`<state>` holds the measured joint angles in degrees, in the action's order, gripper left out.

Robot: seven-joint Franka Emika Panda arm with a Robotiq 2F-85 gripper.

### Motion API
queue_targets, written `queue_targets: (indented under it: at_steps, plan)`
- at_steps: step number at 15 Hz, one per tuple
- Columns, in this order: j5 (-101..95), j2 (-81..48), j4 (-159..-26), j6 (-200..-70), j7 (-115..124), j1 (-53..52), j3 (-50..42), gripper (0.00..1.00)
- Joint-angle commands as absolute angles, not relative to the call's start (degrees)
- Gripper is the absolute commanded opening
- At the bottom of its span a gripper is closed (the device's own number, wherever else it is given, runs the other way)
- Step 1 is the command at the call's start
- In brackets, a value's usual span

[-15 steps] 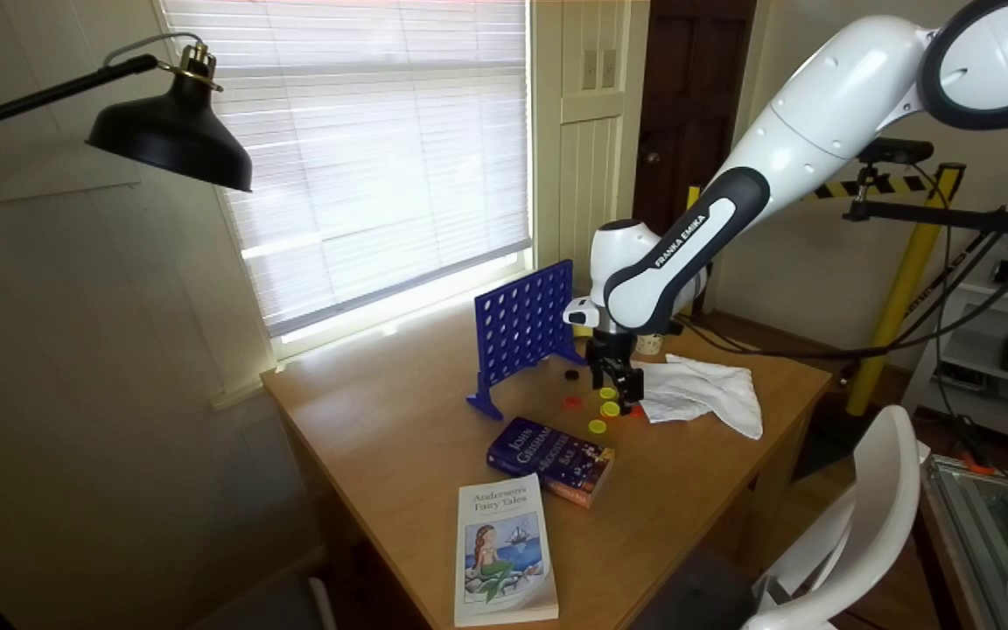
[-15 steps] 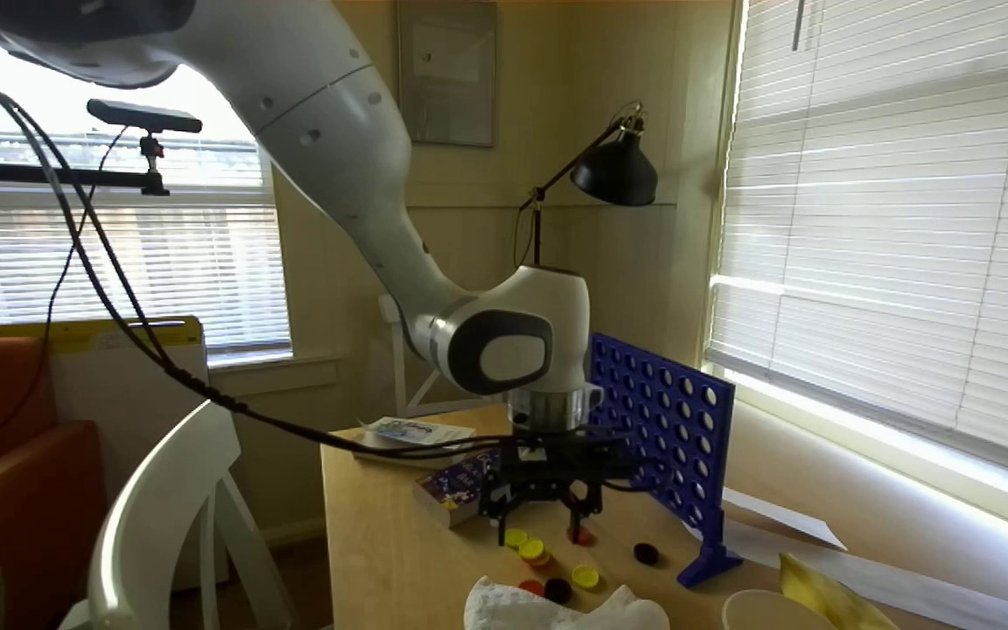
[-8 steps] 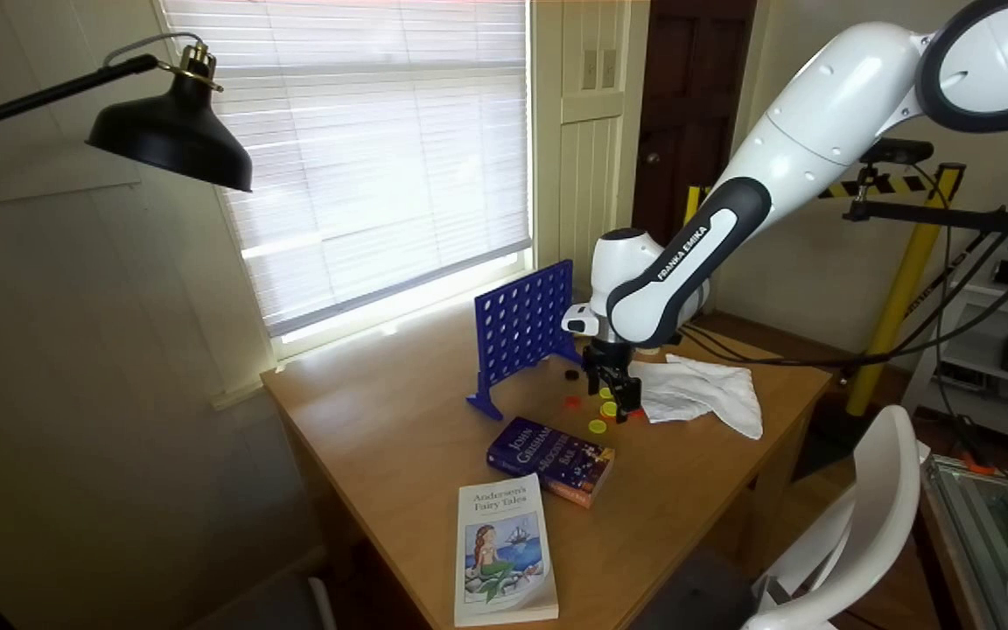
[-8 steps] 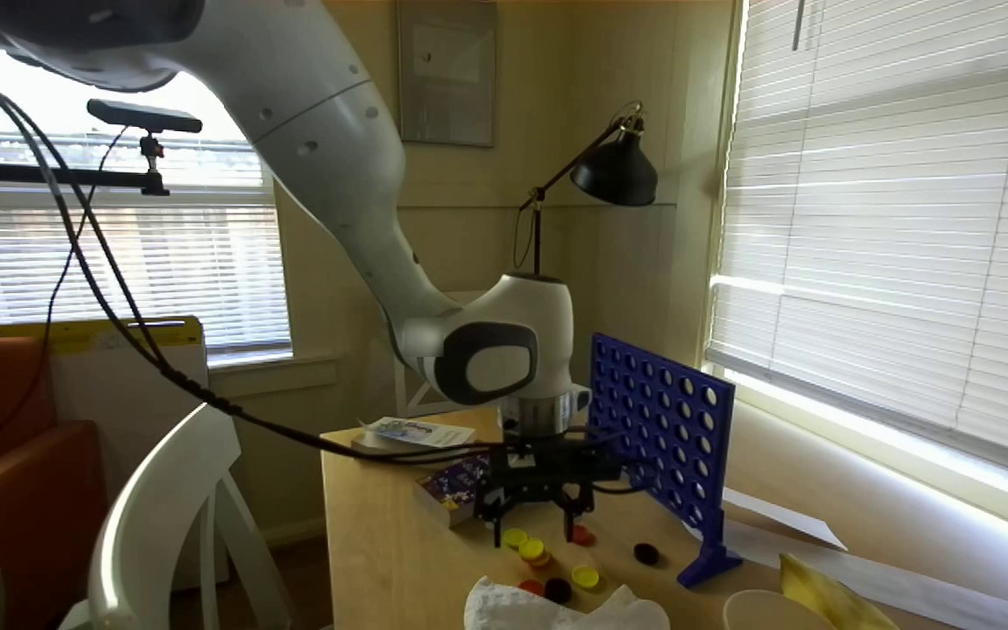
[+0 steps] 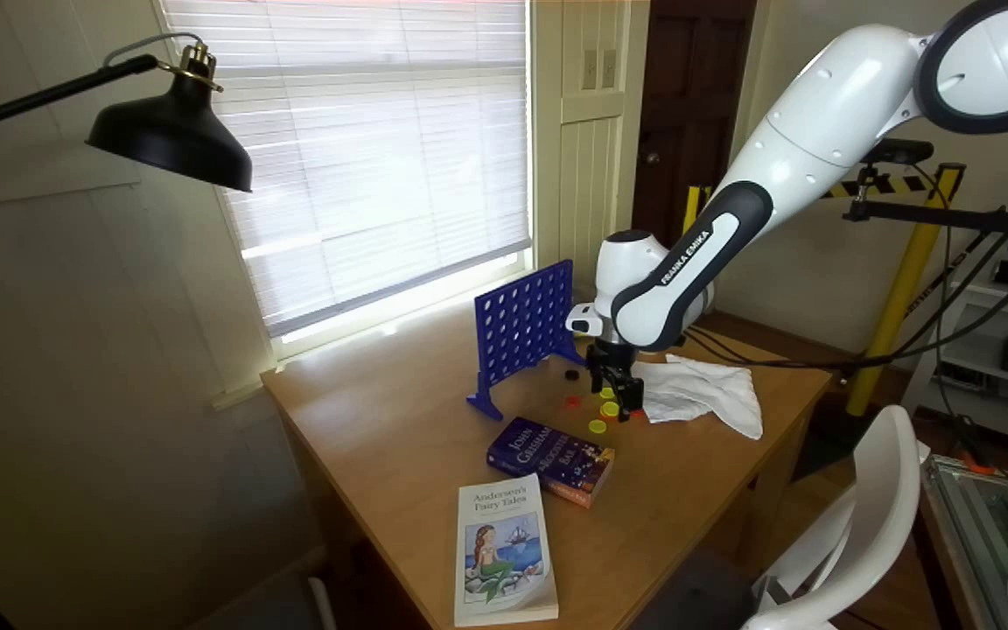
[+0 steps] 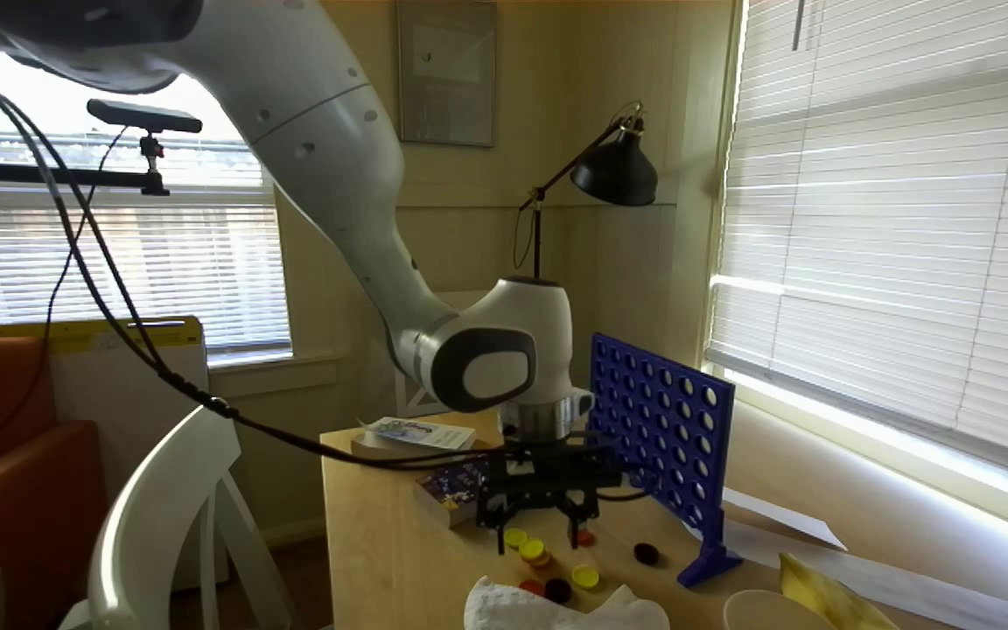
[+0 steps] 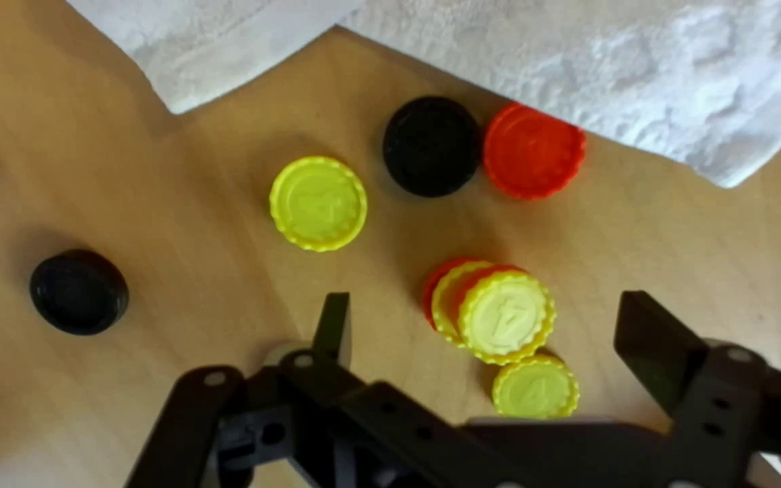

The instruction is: Put one yellow disc on the stacked discs

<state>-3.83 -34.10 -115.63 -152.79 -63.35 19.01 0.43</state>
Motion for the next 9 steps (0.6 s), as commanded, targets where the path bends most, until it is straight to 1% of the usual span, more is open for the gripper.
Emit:
queue_targets:
  at_steps: [1,5,8,9]
  plan:
    - [-4.93,-33.88,-116.79,-154.16,-61.4,17.81,-0.74,1.0]
    - [-5.17,-34.09,-116.82,-154.14,-60.47,17.18,-1.27,1.0]
    - [-5.17,-34.4,-116.6,-153.98,-59.62,16.93,-1.66,0.95]
    - [-5.19,-34.45,-116.56,-153.92,-59.44,16.94,-1.73,0.91]
